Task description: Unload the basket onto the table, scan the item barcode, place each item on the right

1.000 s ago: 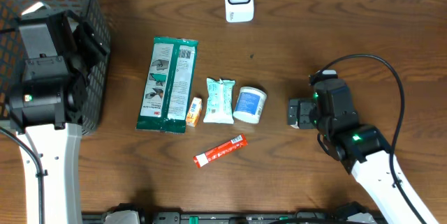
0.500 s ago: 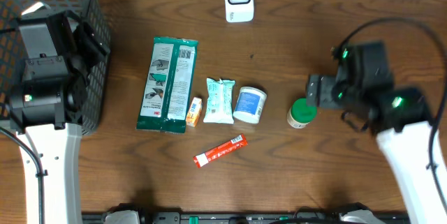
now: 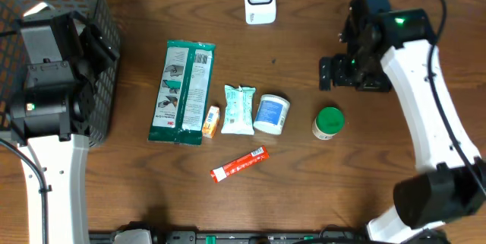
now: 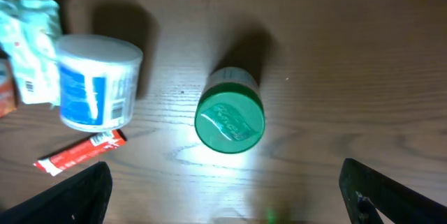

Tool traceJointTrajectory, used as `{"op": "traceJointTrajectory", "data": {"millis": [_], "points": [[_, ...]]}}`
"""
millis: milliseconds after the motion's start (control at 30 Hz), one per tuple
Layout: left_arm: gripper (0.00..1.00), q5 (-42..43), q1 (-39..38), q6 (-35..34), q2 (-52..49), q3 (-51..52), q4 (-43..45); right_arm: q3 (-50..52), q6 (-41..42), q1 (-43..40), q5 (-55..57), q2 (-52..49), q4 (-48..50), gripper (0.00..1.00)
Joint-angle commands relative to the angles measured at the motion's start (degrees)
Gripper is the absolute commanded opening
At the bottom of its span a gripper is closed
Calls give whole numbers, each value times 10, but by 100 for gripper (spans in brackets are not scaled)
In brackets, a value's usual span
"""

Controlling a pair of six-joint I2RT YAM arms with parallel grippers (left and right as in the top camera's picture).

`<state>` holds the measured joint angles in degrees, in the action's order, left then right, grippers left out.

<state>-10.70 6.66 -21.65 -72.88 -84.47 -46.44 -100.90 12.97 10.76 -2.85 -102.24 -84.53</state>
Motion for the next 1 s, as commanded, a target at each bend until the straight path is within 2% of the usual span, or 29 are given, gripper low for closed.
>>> {"op": "traceJointTrajectory", "data": {"millis": [0, 133, 400, 967], "points": [[84, -5, 2, 1, -1, -2, -1, 31, 23, -2, -7, -14, 5, 99], [84, -5, 2, 1, -1, -2, -1, 103, 63, -3, -7, -16, 56, 99], [84, -5, 2, 1, -1, -2, -1, 205, 78, -3, -18, -16, 156, 99], [84, -5, 2, 1, -1, -2, -1, 318, 159, 2, -20, -16, 265, 99]]}}
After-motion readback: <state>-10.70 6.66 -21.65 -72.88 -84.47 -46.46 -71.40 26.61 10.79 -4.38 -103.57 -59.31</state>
